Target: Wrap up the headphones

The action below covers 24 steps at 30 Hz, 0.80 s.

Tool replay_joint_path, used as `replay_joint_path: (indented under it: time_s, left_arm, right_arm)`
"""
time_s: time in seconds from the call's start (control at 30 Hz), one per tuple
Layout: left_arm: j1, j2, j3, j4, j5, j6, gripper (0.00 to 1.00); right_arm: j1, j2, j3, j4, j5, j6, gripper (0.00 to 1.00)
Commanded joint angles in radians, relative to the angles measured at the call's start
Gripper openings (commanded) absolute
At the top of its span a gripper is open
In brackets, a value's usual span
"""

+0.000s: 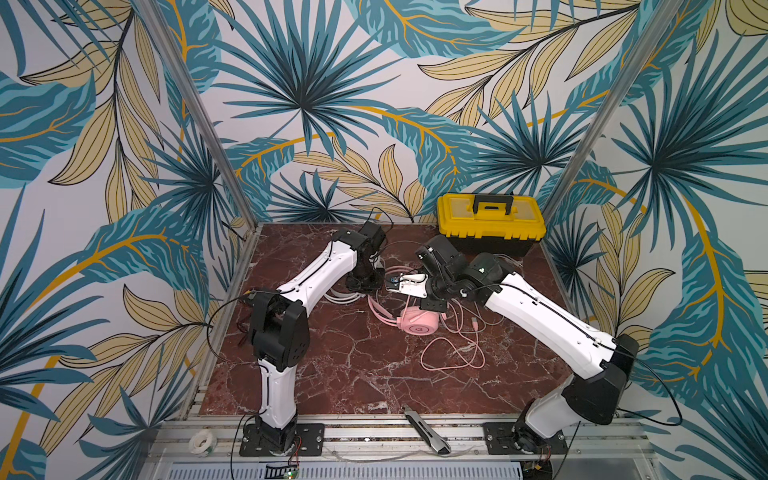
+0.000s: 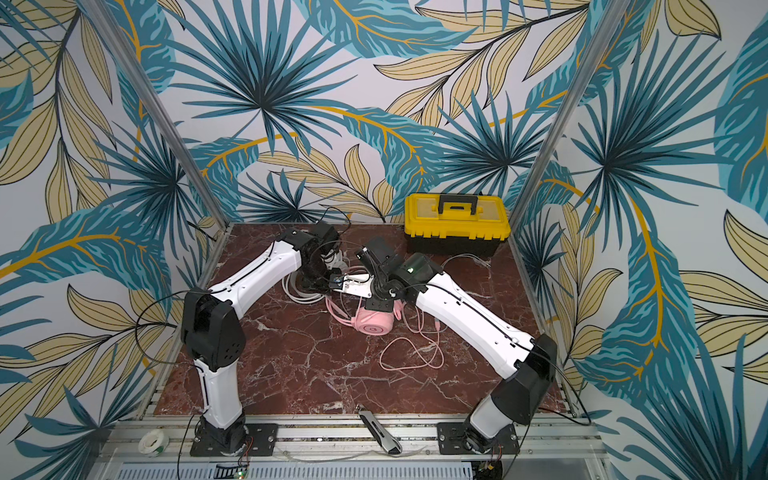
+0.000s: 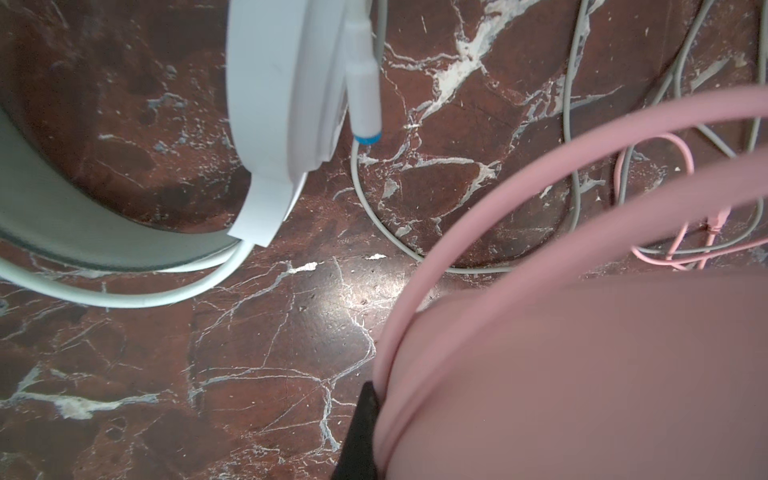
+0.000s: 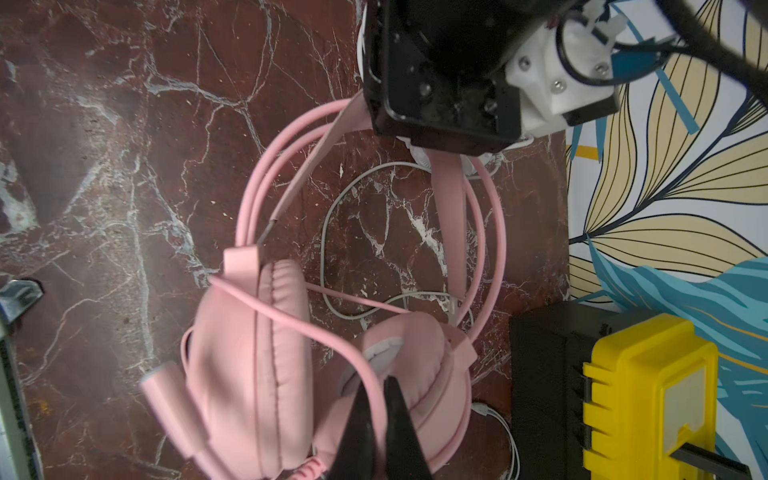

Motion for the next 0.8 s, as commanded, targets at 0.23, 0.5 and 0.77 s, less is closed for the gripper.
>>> replay_joint_path:
  time_s: [0.23,0.5,0.77]
  left_arm:
    - [-0.013,-0.08,-0.032,-0.021,0.054,0.12,0.0]
    - [-0.015,-0.124,-0.064,-0.02,0.093,0.164,0.0]
    - [-0.015,-0.164,-0.088,-0.02,0.143,0.209,0.0]
  right_arm:
    - [-0.121,0.077,0.093,-0.031,-0.11,-0.04,0.09]
    - [-0.194,0.138,0.109,-0.021,-0.238,-0.004,0.13]
    - [-0.278,0.165,0.064,0.068,-0.421,0.115,0.18]
